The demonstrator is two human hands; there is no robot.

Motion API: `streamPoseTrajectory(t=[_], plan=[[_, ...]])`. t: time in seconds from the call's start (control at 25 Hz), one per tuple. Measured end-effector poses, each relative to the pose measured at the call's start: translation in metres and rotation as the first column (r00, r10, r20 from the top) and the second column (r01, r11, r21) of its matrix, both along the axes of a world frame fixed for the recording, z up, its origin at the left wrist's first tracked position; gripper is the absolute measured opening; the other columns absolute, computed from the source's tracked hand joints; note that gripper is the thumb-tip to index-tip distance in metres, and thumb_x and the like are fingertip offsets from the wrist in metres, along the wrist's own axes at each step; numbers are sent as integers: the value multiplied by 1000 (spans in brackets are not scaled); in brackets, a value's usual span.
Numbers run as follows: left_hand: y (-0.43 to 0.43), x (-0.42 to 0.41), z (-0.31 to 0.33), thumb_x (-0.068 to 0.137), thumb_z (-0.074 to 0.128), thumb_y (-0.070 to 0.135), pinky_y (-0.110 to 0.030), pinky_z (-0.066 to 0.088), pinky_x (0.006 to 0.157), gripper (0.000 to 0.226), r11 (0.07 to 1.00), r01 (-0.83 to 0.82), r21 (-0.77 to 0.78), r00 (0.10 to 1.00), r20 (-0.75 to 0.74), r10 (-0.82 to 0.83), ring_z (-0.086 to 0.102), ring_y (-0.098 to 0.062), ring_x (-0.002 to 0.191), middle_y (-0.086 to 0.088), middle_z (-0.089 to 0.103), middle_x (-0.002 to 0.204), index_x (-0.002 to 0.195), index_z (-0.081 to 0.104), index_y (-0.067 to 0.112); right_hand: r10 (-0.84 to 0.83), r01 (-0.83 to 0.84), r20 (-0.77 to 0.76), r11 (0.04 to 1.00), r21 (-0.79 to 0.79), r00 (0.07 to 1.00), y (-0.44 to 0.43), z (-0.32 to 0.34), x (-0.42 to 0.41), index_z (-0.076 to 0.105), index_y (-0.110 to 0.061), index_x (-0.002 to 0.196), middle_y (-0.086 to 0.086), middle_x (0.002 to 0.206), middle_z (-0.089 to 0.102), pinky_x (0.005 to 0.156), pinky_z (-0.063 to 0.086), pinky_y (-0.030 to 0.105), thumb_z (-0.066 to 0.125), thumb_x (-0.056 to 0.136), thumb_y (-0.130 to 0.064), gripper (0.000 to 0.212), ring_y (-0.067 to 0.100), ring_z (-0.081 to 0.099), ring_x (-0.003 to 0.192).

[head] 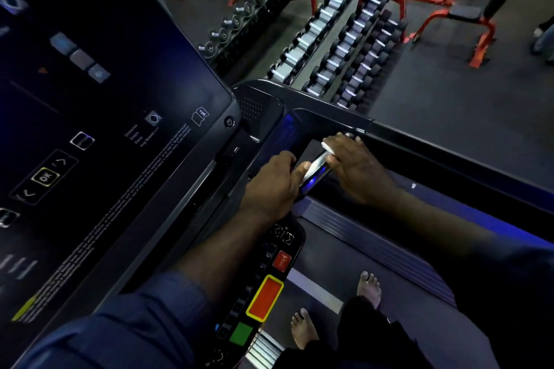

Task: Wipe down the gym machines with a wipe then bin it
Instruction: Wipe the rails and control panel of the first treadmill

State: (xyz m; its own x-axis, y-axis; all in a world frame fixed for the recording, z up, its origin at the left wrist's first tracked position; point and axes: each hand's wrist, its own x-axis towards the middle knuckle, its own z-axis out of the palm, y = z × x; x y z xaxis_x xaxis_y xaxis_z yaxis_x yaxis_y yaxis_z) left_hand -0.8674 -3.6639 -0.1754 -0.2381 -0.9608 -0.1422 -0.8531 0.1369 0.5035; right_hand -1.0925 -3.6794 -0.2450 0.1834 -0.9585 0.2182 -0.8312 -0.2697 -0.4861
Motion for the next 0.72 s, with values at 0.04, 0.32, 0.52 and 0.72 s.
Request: streamPoseTrajectory(t=[0.04, 0.32, 0.52, 0.72], plan=[[-1, 0, -1, 103, 32, 68, -50, 53, 86, 45, 1000, 20, 13, 999, 28, -20, 60, -20, 102, 5, 59, 111, 117, 52, 30, -35, 34, 52, 999, 13, 998, 6, -4, 6, 50, -13, 150, 10, 155, 49, 126, 26, 42, 34, 111, -35, 48, 26, 37, 150], [-15, -10, -5, 104, 30, 68, -51, 49, 97, 58, 975, 170, 144, 965, 174, -194, 57, -31, 122, -6, 56, 136, 142, 41, 26, 61, -60, 173, 998, -8, 983, 6, 4, -4, 62, -9, 139, 9, 146, 60, 124, 23, 22, 56, 96, 2, 45, 25, 49, 143], [-31, -28, -5, 97, 25, 76, -53, 49, 97, 71, 989, 136, 58, 980, 140, -143, 56, -32, 116, -8, 58, 128, 135, 48, 21, 235, -236, 243, 971, -26, 941, 15, 10, 5, 65, -10, 136, 5, 141, 63, 120, 37, 34, 57, 93, 2, 45, 18, 53, 138], [-39, -46, -11, 100, 28, 73, -47, 47, 102, 72, 985, 139, 100, 974, 164, -154, 54, -27, 120, -5, 54, 139, 143, 47, 19, 217, -236, 208, 969, 69, 954, -17, 22, -23, 68, -6, 127, 11, 133, 67, 116, 43, 41, 50, 91, -11, 41, 29, 59, 130]])
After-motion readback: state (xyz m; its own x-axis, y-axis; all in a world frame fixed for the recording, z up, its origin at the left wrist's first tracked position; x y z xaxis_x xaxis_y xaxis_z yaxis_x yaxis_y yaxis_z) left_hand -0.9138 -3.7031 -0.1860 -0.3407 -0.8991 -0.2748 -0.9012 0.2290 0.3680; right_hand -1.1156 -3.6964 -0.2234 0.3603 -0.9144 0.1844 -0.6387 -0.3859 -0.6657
